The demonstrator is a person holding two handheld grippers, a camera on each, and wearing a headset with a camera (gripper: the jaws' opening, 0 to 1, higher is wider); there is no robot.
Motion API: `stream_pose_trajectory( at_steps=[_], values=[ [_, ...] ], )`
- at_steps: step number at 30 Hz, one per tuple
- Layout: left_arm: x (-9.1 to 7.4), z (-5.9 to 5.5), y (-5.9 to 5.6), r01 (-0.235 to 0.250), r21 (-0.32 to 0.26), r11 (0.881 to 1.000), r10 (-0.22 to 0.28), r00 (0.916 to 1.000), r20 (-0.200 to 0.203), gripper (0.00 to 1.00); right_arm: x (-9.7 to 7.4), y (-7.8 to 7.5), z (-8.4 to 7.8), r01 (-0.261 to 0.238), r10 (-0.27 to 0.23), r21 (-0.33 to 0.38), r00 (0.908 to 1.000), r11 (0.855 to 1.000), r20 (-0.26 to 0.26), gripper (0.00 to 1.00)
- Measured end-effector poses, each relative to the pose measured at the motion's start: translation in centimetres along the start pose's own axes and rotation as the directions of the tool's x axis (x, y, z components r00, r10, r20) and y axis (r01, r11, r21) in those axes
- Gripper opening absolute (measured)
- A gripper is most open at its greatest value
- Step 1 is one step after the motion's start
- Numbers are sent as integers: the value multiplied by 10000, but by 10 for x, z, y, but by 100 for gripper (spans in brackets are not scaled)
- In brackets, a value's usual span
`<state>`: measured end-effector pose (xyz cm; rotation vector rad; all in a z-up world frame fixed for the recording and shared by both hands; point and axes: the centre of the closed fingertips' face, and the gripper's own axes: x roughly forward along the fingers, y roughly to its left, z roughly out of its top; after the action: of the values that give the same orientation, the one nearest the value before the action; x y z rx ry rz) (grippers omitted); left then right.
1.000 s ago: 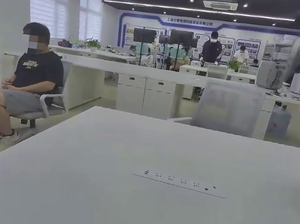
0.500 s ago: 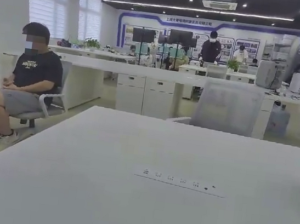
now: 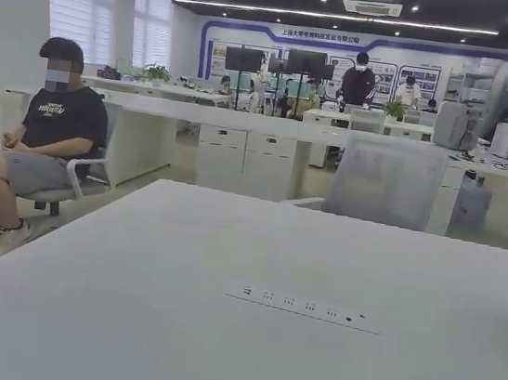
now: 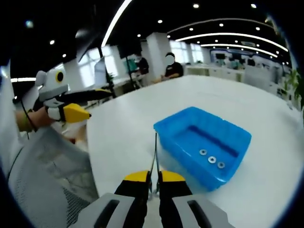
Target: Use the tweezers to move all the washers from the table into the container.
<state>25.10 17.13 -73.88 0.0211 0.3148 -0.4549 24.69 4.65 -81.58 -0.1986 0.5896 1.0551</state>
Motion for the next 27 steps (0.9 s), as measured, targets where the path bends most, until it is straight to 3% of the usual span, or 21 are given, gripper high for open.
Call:
stream_pose_trajectory(
  at_steps=[5, 13, 18, 22, 27],
  values=[
    [0, 0, 0, 5, 14, 10000, -5, 10000, -24, 84, 1, 8, -3, 38, -91, -1548, 9994, 9879, -334, 4],
    [0, 0, 0, -7, 6, 10000, 7, 10000, 9, 84, -3, 6, -6, 13, -64, -1330, 9993, 9911, -378, 3],
    [0, 0, -1, 16, 28, 10000, -16, 10000, 14, 84, -1, 8, -5, -77, -27, -1989, 9986, 9800, -520, 2],
    [-1, 1, 0, -8, 36, 10000, 8, 10000, 35, 84, 0, 7, -3, -93, -23, -2079, 9985, 9781, -552, 2],
    [-1, 2, 0, -7, 11, 10000, 7, 10000, 64, 84, -8, 3, 19, 30, -56, -2038, 9999, 9790, -124, 3]
  ],
)
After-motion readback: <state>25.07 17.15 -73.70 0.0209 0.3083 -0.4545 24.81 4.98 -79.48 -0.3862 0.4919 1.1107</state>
